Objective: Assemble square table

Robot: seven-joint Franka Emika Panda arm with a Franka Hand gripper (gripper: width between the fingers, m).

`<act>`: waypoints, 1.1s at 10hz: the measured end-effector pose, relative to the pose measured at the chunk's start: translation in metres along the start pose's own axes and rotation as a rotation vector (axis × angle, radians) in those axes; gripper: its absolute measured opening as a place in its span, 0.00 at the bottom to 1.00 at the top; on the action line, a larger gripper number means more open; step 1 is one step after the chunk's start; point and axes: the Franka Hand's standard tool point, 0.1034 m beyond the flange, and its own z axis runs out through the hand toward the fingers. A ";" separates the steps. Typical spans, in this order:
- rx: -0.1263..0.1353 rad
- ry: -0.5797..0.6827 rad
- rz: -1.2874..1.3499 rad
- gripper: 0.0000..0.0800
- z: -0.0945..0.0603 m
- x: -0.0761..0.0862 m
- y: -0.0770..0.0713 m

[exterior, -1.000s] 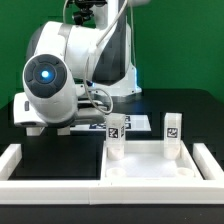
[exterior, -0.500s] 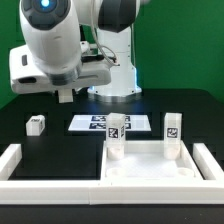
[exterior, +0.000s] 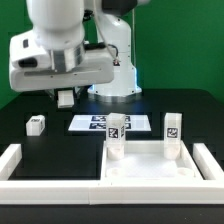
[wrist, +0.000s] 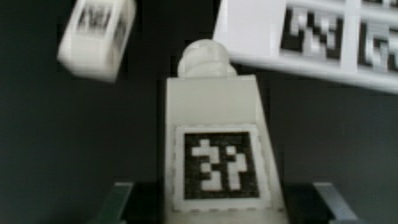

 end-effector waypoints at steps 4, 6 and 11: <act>-0.107 0.356 -0.064 0.36 -0.045 0.055 0.003; -0.124 0.467 -0.070 0.36 -0.042 0.053 0.007; -0.087 0.798 0.044 0.36 -0.084 0.104 -0.062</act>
Offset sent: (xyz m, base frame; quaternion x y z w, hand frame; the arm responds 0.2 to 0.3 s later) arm 0.0000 0.0000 0.0000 0.0000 0.2571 0.0000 0.9664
